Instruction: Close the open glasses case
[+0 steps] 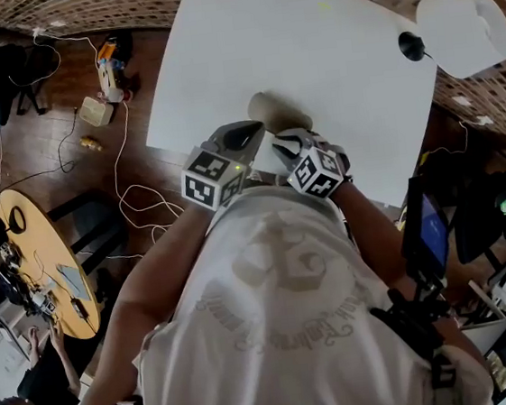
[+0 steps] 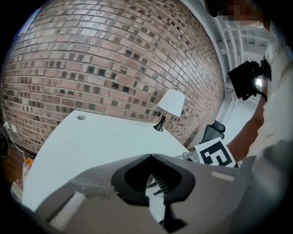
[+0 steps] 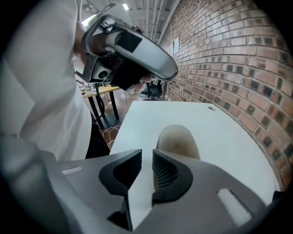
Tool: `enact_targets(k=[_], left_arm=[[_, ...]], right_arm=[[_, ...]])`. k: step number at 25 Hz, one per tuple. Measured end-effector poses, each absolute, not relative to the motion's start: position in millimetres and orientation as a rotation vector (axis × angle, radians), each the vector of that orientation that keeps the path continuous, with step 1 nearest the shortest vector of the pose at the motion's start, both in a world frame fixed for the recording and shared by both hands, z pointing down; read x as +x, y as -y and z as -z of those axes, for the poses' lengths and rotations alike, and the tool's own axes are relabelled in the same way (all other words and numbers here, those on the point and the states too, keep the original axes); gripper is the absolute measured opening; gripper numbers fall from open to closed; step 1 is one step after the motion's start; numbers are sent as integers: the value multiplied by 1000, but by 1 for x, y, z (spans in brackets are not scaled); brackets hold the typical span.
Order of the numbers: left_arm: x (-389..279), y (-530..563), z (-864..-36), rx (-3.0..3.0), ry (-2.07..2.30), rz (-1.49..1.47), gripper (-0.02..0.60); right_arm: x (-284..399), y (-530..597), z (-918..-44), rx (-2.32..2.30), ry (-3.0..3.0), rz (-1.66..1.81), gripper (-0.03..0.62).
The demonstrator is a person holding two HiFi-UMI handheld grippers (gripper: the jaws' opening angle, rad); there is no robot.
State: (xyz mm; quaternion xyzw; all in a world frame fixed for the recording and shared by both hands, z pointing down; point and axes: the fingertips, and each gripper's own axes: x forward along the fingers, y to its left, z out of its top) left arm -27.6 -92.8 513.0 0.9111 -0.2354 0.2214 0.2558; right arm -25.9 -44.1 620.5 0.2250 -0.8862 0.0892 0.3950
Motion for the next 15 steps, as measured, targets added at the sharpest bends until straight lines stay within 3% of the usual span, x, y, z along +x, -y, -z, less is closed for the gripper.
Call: enact_targets(k=[15], left_arm=[[-27, 92, -514, 2477, 664, -629, 6]], right_arm=[[-24, 49, -615, 628, 2320, -306, 17]])
